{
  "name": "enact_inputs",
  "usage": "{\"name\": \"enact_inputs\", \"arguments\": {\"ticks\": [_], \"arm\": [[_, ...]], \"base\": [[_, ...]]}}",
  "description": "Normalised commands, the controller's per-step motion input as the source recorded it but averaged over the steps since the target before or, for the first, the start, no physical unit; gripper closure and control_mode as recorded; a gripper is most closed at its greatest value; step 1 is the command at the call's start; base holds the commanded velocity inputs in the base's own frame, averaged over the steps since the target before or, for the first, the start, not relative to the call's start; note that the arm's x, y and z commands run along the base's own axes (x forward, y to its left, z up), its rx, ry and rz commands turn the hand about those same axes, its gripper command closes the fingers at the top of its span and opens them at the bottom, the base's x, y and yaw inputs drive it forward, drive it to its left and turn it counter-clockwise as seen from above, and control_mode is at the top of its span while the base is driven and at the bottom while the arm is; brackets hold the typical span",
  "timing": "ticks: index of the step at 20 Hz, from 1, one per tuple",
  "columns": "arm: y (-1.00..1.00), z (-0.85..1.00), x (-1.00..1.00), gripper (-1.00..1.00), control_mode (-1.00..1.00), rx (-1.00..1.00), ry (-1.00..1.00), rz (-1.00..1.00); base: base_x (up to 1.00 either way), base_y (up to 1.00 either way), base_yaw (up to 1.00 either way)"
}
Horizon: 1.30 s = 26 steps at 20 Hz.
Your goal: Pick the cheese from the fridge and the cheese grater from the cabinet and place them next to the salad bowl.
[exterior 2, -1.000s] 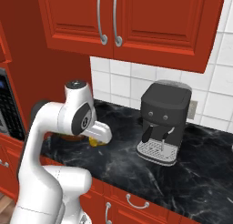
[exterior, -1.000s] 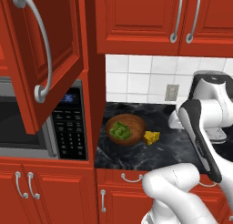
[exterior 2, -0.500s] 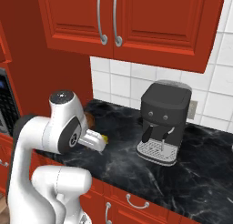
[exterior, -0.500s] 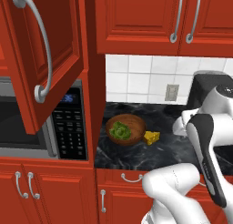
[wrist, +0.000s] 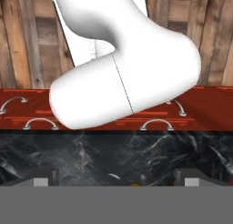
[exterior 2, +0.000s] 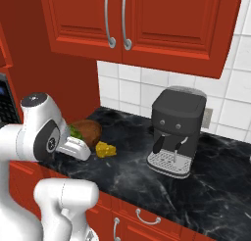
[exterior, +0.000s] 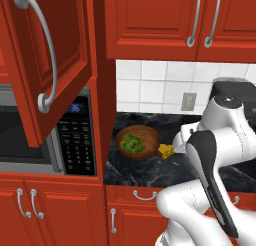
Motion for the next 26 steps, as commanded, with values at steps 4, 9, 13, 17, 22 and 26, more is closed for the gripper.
{"name": "enact_inputs", "arguments": {"ticks": [4,9,13,17,22,26], "arm": [[0.4,0.0,0.0,-1.0,-1.0,-0.05,-0.03,0.0],[0.0,-0.02,-0.01,-1.0,-1.0,0.0,-0.01,0.0],[0.0,0.0,0.0,-1.0,-1.0,0.0,0.0,0.0],[0.0,0.0,0.0,-1.0,1.0,0.0,0.0,0.0],[0.0,0.0,0.0,-1.0,1.0,0.0,0.0,0.0],[0.0,0.0,0.0,-1.0,1.0,0.0,0.0,0.0]], "base": [[0.0,0.0,0.0],[0.0,0.0,0.0],[0.0,0.0,0.0],[0.0,0.0,0.0],[-0.32,0.22,0.0],[-0.38,0.57,0.0]]}}
